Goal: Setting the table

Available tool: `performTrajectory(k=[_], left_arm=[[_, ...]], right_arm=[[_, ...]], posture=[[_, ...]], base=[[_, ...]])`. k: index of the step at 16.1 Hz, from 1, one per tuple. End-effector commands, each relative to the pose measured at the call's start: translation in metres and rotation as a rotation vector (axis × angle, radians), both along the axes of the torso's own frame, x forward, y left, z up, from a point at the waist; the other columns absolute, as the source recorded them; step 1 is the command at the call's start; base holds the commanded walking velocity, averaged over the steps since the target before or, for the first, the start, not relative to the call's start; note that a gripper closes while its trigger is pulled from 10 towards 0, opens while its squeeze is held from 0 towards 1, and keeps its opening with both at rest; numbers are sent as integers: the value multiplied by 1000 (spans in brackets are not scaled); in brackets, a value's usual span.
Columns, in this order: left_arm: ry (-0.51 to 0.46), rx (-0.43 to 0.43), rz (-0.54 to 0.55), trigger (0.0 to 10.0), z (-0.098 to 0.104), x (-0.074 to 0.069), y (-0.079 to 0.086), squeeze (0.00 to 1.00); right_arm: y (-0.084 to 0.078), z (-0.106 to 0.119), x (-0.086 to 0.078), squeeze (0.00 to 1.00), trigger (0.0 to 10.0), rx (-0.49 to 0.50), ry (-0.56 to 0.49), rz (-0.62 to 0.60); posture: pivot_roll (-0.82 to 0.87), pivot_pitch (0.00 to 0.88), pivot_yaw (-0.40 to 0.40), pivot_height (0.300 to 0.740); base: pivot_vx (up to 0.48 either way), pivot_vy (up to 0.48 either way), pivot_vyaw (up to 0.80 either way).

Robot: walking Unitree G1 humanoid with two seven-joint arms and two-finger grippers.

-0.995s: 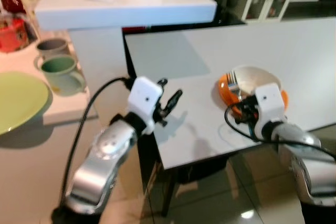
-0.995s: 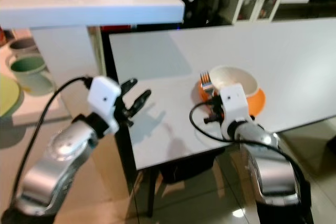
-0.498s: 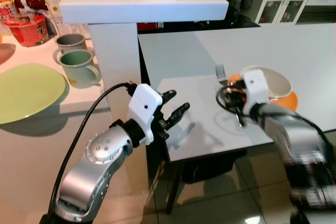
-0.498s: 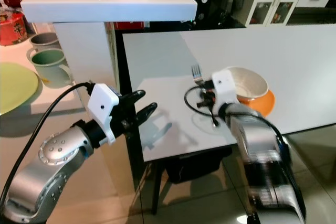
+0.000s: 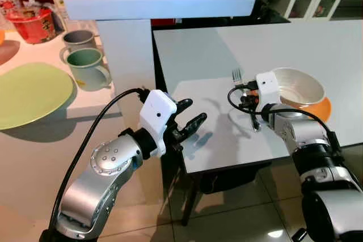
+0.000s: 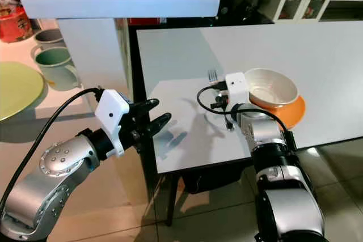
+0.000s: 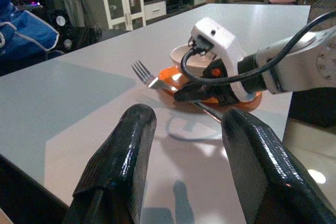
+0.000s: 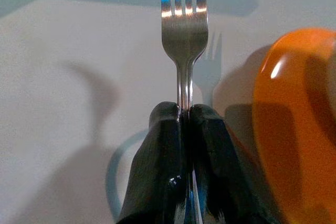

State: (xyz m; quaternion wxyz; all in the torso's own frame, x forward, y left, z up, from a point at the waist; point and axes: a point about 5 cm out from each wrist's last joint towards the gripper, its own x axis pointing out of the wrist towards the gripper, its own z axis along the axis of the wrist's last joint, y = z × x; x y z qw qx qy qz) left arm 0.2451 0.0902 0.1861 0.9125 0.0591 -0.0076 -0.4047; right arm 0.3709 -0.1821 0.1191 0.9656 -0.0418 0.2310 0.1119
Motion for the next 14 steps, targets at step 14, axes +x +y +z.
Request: performTrajectory(k=[14], left_arm=[[8, 10, -70, 10000, 8, -8, -6, 0]], right_arm=[[-11, -1, 14, 0, 10000, -107, 33, -66]], posture=[[-8, 68, -12, 740]], base=[[0, 0, 0]])
